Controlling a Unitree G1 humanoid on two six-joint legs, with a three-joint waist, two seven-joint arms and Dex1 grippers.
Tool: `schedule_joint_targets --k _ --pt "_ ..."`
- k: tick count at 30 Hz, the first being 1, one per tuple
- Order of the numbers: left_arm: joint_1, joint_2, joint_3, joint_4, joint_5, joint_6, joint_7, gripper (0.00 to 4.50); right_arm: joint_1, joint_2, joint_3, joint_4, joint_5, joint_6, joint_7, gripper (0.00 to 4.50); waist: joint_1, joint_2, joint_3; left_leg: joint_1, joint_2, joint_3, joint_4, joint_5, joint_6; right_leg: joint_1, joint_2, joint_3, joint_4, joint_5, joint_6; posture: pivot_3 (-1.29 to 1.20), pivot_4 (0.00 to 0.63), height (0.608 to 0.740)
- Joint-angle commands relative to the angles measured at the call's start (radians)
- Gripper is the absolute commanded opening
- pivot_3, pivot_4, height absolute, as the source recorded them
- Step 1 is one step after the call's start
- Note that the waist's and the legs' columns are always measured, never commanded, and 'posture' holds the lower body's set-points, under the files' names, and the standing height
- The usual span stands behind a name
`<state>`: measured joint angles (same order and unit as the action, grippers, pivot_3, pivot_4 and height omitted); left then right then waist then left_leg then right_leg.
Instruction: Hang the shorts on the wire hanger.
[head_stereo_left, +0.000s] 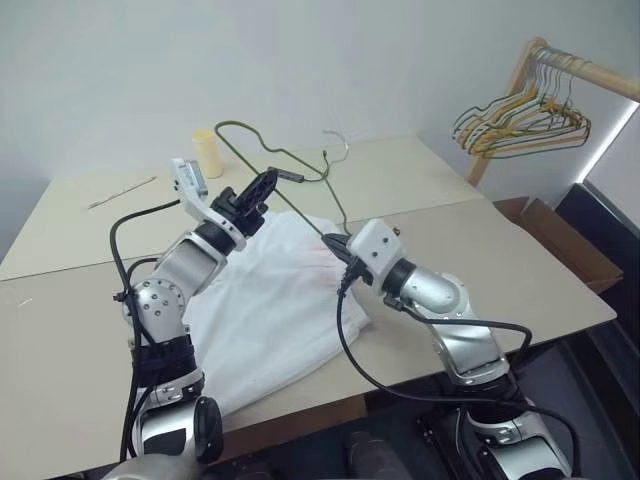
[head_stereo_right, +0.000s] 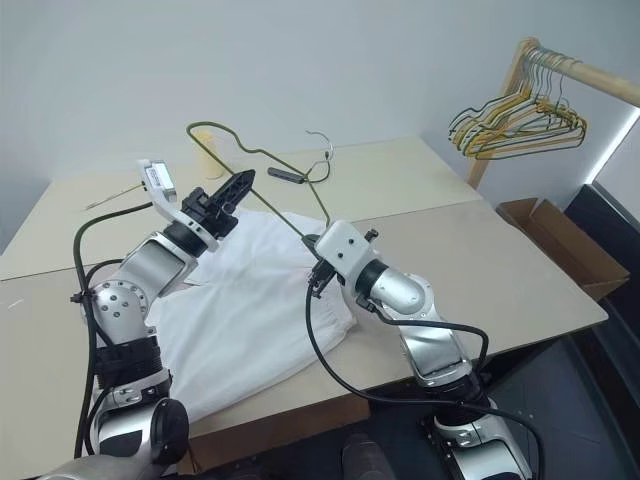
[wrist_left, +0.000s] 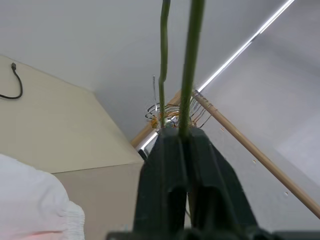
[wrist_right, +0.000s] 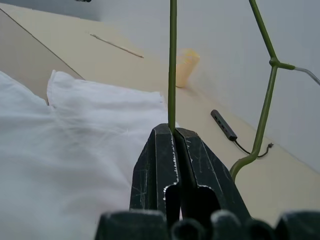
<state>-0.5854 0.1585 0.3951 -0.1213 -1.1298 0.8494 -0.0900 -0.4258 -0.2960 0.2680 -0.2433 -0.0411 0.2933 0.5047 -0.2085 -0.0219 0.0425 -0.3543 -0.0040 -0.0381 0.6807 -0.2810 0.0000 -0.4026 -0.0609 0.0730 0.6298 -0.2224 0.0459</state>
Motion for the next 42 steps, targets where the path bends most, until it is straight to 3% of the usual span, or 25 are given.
schedule_joint_targets --k 1,2,5,9,11,14,16,21,24,29,42 --pt "-0.009 0.003 -0.005 -0.021 0.011 -0.036 0.019 0.04 -0.016 -0.019 0.031 -0.017 -0.069 -0.079 -0.016 0.0 0.0 0.0 0.0 0.0 0.0 0.0 0.0 0.0 0.0 0.0 0.0 0.0 0.0 0.0 0.0 -0.19 0.0 0.74" --pt "-0.006 0.007 -0.016 -0.027 0.027 -0.044 0.01 0.04 -0.018 -0.034 0.05 -0.007 -0.101 -0.089 -0.013 0.0 0.0 0.0 0.0 0.0 0.0 0.0 0.0 0.0 0.0 0.0 0.0 0.0 0.0 0.0 0.0 -0.19 0.0 0.74" --pt "0.019 0.053 -0.1 -0.066 0.134 -0.067 -0.046 0.0 -0.019 -0.059 0.089 0.037 -0.196 -0.181 -0.055 0.75 -0.003 0.0 0.0 0.0 0.0 0.001 0.0 0.0 0.0 0.0 0.0 0.0 0.0 0.0 0.0 -0.19 0.0 0.74" --pt "0.037 0.083 -0.149 -0.074 0.223 -0.13 -0.105 0.0 -0.013 -0.053 0.081 0.051 -0.221 -0.248 -0.085 2.14 -0.007 0.0 0.0 0.0 0.0 0.001 0.0 0.0 -0.001 0.0 0.0 0.001 0.0 0.0 0.0 -0.19 0.0 0.74" --pt "0.039 0.102 -0.155 -0.069 0.254 -0.161 -0.146 0.0 -0.01 -0.031 0.043 0.037 -0.177 -0.222 -0.087 2.82 -0.009 0.0 0.0 0.0 0.0 0.001 0.0 0.0 -0.001 0.0 0.0 0.001 0.0 0.0 0.0 -0.19 0.0 0.74" --pt "0.029 0.158 -0.091 -0.06 0.186 -0.167 -0.263 0.0 0.004 -0.05 -0.067 -0.049 0.095 -0.018 0.095 3.84 -0.01 0.0 0.0 0.0 0.0 0.001 0.0 0.0 -0.001 0.0 0.001 0.0 0.0 0.0 0.0 -0.19 0.0 0.74" --pt "0.034 0.213 -0.041 -0.067 0.102 -0.15 -0.384 0.0 -0.01 -0.08 -0.169 -0.091 0.33 0.202 0.201 3.84 -0.011 0.0 0.0 0.0 0.0 0.0 0.0 0.0 0.0 0.0 0.001 0.0 -0.001 0.0 0.0 -0.19 0.0 0.74" --pt "0.061 0.391 0.06 -0.045 -0.108 -0.069 -0.775 0.0 -0.122 -0.253 -0.275 0.01 0.661 0.586 0.446 3.84 -0.022 0.001 0.001 0.001 0.001 0.001 0.0 0.0 0.0 0.001 0.001 0.0 -0.001 0.0 0.0 -0.19 0.0 0.74" --pt "0.047 0.462 0.065 0.004 -0.144 -0.045 -0.931 0.0 -0.18 -0.337 -0.224 0.112 0.731 0.667 0.62 3.84 -0.026 0.001 0.001 0.002 0.001 0.002 0.0 0.0 0.0 0.002 0.002 -0.001 -0.001 -0.002 0.001 -0.2 0.0 0.74" --pt "0.002 0.479 0.02 0.037 -0.126 -0.052 -1.037 0.0 -0.248 -0.355 -0.151 0.165 0.785 0.699 0.8 3.84 -0.025 0.001 0.001 0.002 0.002 0.008 0.0 0.0 0.0 0.003 0.002 -0.001 -0.002 -0.005 0.007 -0.2 0.0 0.74" --pt "-0.014 0.408 -0.019 0.029 -0.081 -0.119 -1.066 0.0 -0.331 -0.233 -0.116 0.124 0.818 0.814 0.67 3.84 -0.024 0.001 0.001 0.0 0.002 0.001 0.0 0.0 0.0 -0.001 0.001 0.0 0.0 -0.001 0.001 -0.21 0.0 0.74"
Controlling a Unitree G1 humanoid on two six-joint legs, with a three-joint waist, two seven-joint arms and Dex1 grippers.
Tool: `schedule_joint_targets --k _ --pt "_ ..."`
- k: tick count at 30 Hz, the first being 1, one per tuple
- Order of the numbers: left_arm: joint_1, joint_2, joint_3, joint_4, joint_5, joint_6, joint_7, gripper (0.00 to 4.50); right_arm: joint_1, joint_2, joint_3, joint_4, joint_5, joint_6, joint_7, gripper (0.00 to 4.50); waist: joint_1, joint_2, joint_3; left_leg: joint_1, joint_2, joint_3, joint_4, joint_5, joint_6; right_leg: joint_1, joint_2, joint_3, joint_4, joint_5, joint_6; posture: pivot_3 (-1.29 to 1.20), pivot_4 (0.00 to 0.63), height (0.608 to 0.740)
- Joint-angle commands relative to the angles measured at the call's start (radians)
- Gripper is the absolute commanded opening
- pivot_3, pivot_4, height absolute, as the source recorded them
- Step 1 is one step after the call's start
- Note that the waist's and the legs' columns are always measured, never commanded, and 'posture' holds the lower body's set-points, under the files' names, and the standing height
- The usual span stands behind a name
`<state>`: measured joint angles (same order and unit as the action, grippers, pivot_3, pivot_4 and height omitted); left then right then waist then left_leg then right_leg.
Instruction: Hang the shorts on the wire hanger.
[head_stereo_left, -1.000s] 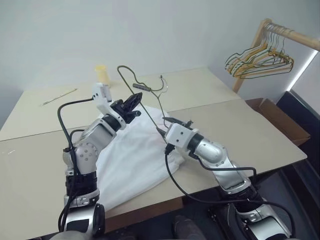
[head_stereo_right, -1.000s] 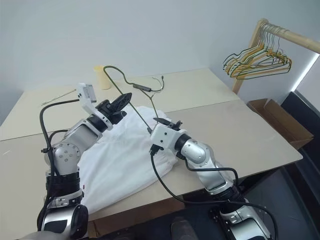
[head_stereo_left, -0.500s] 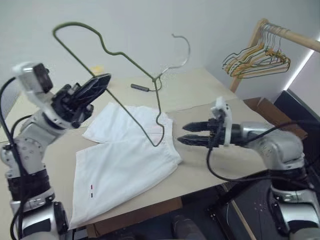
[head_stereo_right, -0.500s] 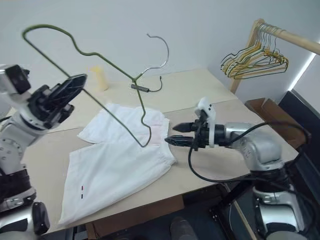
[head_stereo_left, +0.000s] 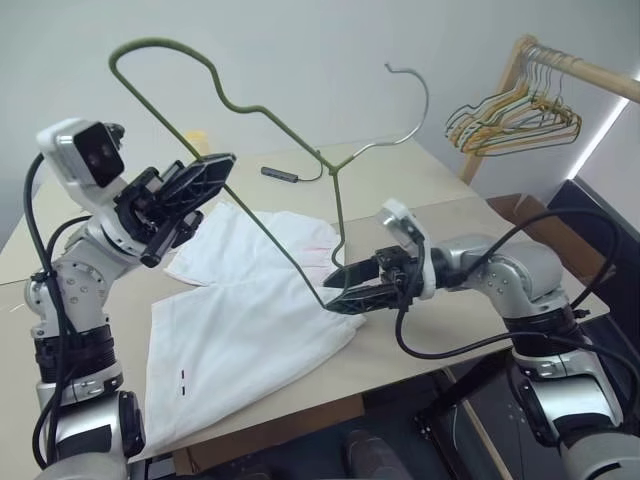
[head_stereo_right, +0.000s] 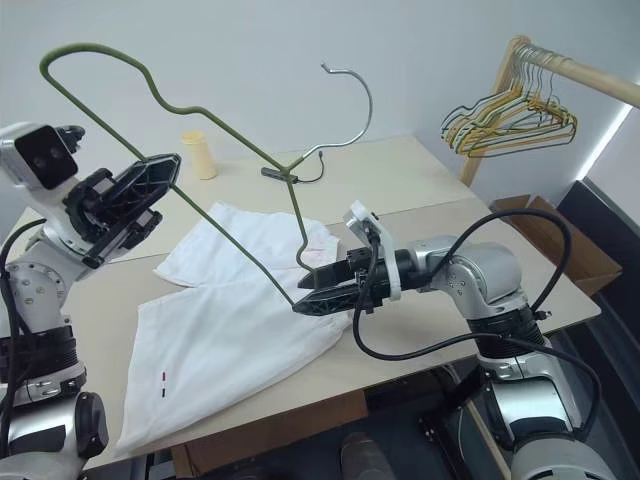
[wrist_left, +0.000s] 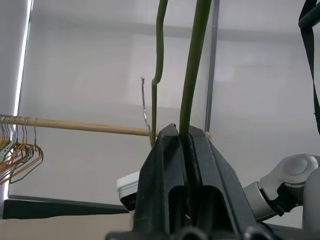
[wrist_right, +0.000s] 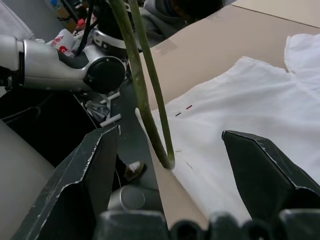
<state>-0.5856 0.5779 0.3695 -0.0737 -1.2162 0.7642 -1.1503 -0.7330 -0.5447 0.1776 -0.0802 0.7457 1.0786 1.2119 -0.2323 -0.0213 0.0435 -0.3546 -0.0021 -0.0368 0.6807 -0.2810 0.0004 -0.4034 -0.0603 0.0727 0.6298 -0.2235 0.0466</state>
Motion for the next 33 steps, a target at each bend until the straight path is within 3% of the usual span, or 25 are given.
schedule_joint_targets --k 1,8,12,19,24,29,33 --pt "-0.013 -0.014 0.006 -0.018 0.008 -0.039 -0.006 0.0 -0.023 0.021 -0.027 -0.044 0.036 0.036 -0.049 3.84 0.0 0.0 0.0 0.0 0.0 0.0 0.0 0.0 0.0 0.0 0.0 0.0 0.0 0.0 0.0 -0.21 0.0 0.74" --pt "-0.012 -0.024 0.007 -0.018 0.014 -0.055 -0.005 0.0 -0.013 0.049 -0.054 -0.044 0.056 0.049 -0.123 3.84 0.0 0.0 0.0 0.0 0.0 0.0 0.0 0.0 0.0 0.0 0.0 0.0 0.0 0.0 0.0 -0.21 0.0 0.74" --pt "-0.004 -0.02 0.005 -0.019 0.017 -0.05 -0.006 0.0 -0.014 0.051 -0.064 -0.031 0.058 0.056 -0.139 2.71 -0.002 0.0 0.0 0.0 0.0 0.0 0.0 0.0 0.0 0.0 0.0 0.0 0.0 0.0 0.0 -0.22 0.0 0.74" --pt "0.001 -0.011 0.012 -0.014 0.022 -0.052 -0.004 0.0 -0.001 0.043 -0.068 -0.03 0.062 0.058 -0.154 0.17 -0.002 0.0 0.0 0.0 0.0 0.0 0.0 0.0 0.0 0.0 0.0 0.0 0.0 0.0 0.0 -0.21 0.0 0.74" --pt "0.018 -0.026 -0.005 -0.006 0.075 -0.081 0.0 0.0 -0.001 0.049 -0.07 -0.03 0.066 0.058 -0.17 0.01 -0.002 0.0 0.0 0.0 0.0 0.0 0.0 0.0 0.0 0.0 0.0 0.0 0.0 0.0 0.0 -0.22 0.0 0.74" --pt "0.064 -0.019 -0.063 0.021 0.22 -0.146 0.036 1.39 0.006 0.059 -0.101 -0.044 0.085 0.068 -0.208 0.0 -0.002 0.0 0.0 0.0 0.0 0.0 0.0 0.0 0.0 0.0 0.0 0.0 0.0 0.0 0.0 -0.23 0.0 0.74" --pt "0.141 0.104 -0.144 0.001 0.404 -0.212 -0.02 2.74 0.034 0.027 -0.173 -0.066 0.116 0.112 -0.26 0.0 -0.004 0.0 0.0 -0.001 0.0 0.0 0.0 0.0 0.0 -0.001 0.0 0.0 0.0 0.0 0.0 -0.22 0.0 0.74"
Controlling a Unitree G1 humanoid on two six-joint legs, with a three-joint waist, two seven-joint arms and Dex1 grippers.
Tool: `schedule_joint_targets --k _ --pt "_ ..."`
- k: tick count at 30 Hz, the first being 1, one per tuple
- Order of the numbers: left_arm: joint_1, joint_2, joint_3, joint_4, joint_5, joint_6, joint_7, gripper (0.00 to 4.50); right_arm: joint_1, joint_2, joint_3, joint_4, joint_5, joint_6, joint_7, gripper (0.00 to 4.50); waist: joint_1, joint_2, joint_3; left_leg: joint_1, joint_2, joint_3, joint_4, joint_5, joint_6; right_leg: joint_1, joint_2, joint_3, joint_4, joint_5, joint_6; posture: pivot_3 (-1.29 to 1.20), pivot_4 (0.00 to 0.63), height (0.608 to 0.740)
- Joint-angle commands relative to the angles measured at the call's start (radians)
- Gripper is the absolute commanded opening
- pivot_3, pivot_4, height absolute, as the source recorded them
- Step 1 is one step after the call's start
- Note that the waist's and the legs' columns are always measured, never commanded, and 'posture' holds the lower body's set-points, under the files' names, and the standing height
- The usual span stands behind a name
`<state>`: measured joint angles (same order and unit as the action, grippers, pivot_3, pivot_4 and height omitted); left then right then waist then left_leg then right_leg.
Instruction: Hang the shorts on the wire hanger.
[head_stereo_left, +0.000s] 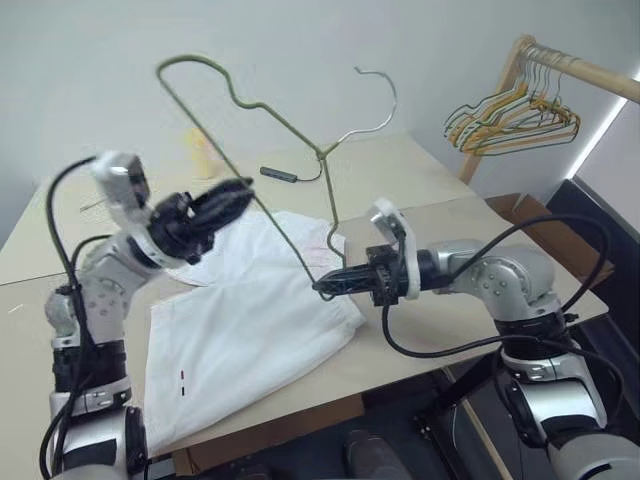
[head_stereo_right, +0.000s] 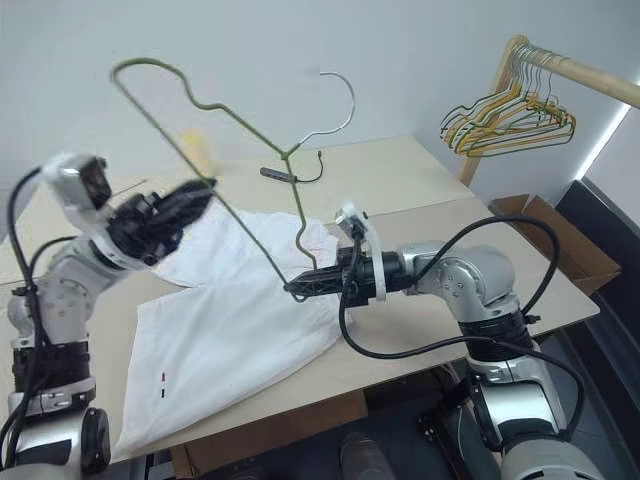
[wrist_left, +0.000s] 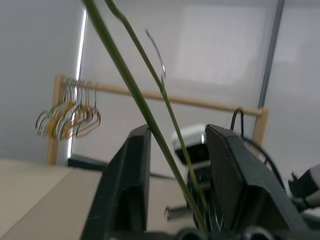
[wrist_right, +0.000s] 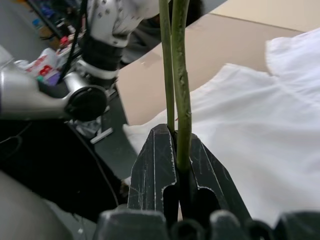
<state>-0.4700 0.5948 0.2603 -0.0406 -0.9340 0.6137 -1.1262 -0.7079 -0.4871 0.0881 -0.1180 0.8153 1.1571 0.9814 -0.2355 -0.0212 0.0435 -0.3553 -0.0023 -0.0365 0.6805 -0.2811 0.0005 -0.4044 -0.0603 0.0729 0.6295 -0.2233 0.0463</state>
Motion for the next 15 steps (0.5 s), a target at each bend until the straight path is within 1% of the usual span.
schedule_joint_targets --k 1,4,5,6,9,11,13,15 --pt "0.04 0.109 -0.039 -0.02 0.144 -0.069 -0.055 3.08 0.02 -0.048 -0.094 -0.03 0.051 0.05 -0.035 0.0 -0.001 0.0 0.0 0.0 0.0 0.0 -0.001 0.0 0.0 0.0 0.0 0.0 0.0 0.0 0.0 -0.22 0.0 0.74" --pt "0.064 0.155 -0.008 0.023 0.157 -0.051 -0.036 4.07 0.068 -0.12 -0.115 -0.028 0.063 0.113 -0.046 0.0 0.003 0.0 0.0 0.0 0.0 0.0 -0.001 0.0 0.0 0.0 0.0 0.0 -0.001 0.0 0.0 -0.23 0.0 0.74" --pt "0.081 0.175 -0.008 0.019 0.181 -0.059 -0.034 4.41 0.089 -0.145 -0.118 -0.024 0.06 0.129 -0.049 0.0 0.004 0.0 0.0 0.0 0.0 0.0 -0.001 0.0 0.0 0.0 0.0 0.0 -0.001 0.0 0.0 -0.22 0.0 0.74" --pt "0.095 0.191 -0.017 0.012 0.21 -0.066 -0.022 4.48 0.111 -0.16 -0.121 -0.019 0.048 0.139 -0.067 0.0 0.004 0.0 0.0 0.0 0.0 0.001 -0.001 0.0 0.0 0.0 0.0 0.0 -0.001 -0.001 0.001 -0.22 0.0 0.74" --pt "0.128 0.228 -0.052 -0.01 0.277 -0.08 -0.014 4.48 0.154 -0.16 -0.143 0.033 0.005 0.193 -0.173 0.0 0.004 0.0 0.0 0.0 0.001 0.002 -0.001 0.0 0.0 0.0 0.0 0.0 -0.001 -0.004 0.006 -0.22 0.0 0.74" --pt "0.162 0.248 -0.095 -0.047 0.349 -0.125 -0.02 4.48 0.207 -0.206 -0.082 0.013 -0.075 0.176 -0.23 0.0 0.004 0.0 0.0 0.0 0.001 0.003 -0.001 0.0 0.0 0.0 0.0 0.001 -0.001 -0.004 0.007 -0.22 0.0 0.74" --pt "0.183 0.265 -0.134 -0.077 0.41 -0.153 -0.013 4.48 0.204 -0.234 -0.082 0.105 -0.061 0.264 -0.209 0.0 0.004 0.0 0.0 0.0 0.001 0.004 -0.001 0.0 0.0 0.0 0.0 0.002 -0.001 -0.004 0.007 -0.21 0.0 0.74" --pt "0.182 0.253 -0.129 -0.086 0.394 -0.126 -0.002 4.48 0.21 -0.274 -0.074 0.154 -0.034 0.316 -0.158 0.0 0.005 0.0 0.001 0.0 0.0 0.006 -0.001 0.0 0.0 0.0 0.0 0.003 -0.001 -0.004 0.006 -0.2 0.0 0.74"
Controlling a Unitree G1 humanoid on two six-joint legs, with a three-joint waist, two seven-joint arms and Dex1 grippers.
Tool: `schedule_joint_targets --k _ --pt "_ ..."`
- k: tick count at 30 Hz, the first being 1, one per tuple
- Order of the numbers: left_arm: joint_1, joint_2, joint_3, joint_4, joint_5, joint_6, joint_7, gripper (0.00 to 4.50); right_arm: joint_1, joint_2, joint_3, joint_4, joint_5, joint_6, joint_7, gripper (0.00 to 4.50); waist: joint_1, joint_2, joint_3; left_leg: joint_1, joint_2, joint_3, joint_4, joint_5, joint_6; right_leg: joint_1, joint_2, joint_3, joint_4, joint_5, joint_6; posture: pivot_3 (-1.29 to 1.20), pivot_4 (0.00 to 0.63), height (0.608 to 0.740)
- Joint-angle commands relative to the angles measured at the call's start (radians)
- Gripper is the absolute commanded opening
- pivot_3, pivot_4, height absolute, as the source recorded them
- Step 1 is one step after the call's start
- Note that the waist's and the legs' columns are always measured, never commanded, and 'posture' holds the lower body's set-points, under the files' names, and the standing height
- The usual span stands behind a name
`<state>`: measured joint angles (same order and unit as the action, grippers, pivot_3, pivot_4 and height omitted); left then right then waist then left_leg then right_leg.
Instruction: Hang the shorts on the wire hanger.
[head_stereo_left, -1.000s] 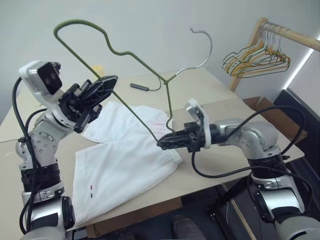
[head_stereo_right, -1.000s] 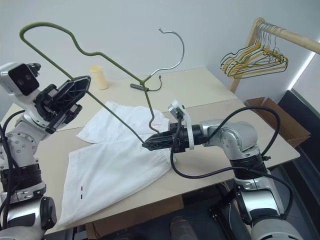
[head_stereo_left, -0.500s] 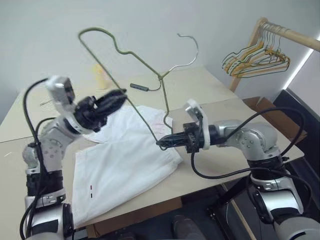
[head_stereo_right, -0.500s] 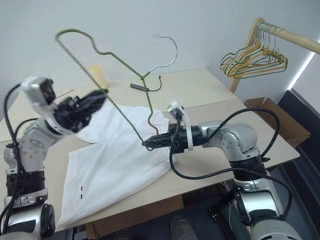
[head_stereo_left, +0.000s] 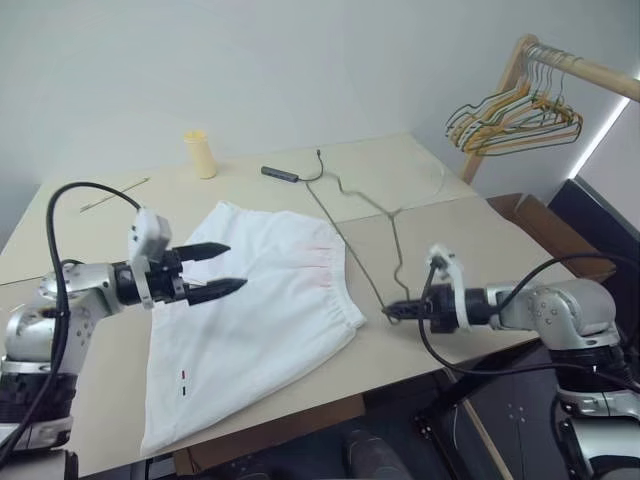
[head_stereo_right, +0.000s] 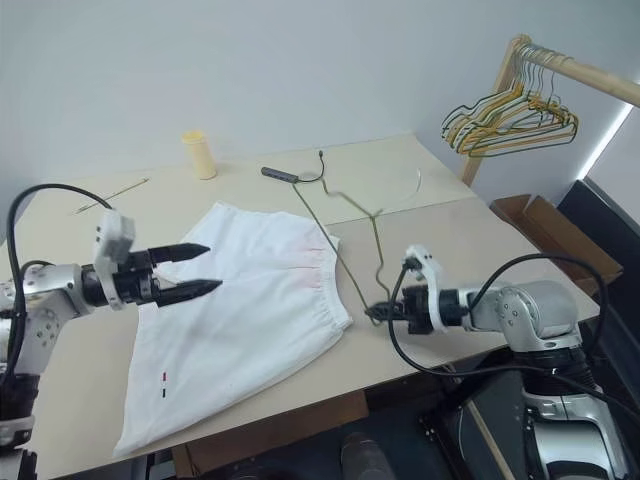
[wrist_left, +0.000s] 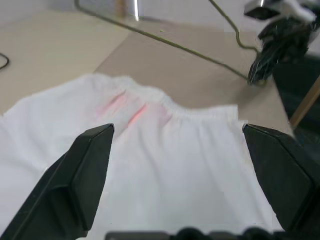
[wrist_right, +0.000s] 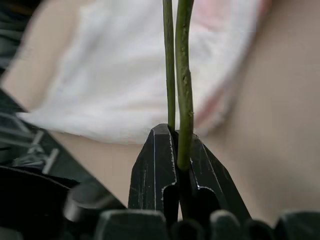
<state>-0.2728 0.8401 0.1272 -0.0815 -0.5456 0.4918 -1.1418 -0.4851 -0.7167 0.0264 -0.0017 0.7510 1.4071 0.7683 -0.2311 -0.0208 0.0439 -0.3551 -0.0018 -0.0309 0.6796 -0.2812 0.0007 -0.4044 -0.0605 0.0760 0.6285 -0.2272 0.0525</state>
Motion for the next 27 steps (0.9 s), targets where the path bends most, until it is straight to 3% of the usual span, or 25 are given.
schedule_joint_targets --k 1,7,16,27 --pt "-0.017 0.002 0.01 -0.049 -0.011 0.008 0.012 4.48 -0.007 -0.062 -0.008 0.049 0.035 0.077 0.073 0.0 0.001 -0.001 0.0 0.0 0.0 0.001 0.0 0.0 0.0 0.0 0.0 0.0 0.0 0.0 0.0 -0.2 0.0 0.74" --pt "0.015 0.012 -0.003 -0.102 0.0 0.011 0.004 4.48 -0.055 -0.149 0.024 0.22 0.091 0.176 0.247 0.0 0.0 -0.001 0.0 0.001 0.001 0.004 0.0 0.0 0.001 0.001 0.001 0.001 0.0 -0.001 0.002 -0.19 0.0 0.74" --pt "0.044 0.013 -0.003 -0.128 0.008 0.021 0.025 4.48 -0.142 -0.211 0.283 0.415 0.002 0.069 0.523 0.0 0.003 -0.001 0.001 0.001 0.001 0.006 0.0 0.0 0.001 0.001 0.001 0.003 -0.001 -0.001 0.002 -0.16 0.0 0.74" --pt "0.04 0.003 -0.014 -0.143 0.012 0.031 0.05 4.48 -0.188 -0.175 0.353 0.433 -0.06 -0.005 0.642 0.0 0.022 -0.001 0.001 0.001 0.001 0.005 0.0 -0.001 0.001 0.0 0.001 0.005 0.0 -0.001 0.003 -0.15 0.0 0.74"
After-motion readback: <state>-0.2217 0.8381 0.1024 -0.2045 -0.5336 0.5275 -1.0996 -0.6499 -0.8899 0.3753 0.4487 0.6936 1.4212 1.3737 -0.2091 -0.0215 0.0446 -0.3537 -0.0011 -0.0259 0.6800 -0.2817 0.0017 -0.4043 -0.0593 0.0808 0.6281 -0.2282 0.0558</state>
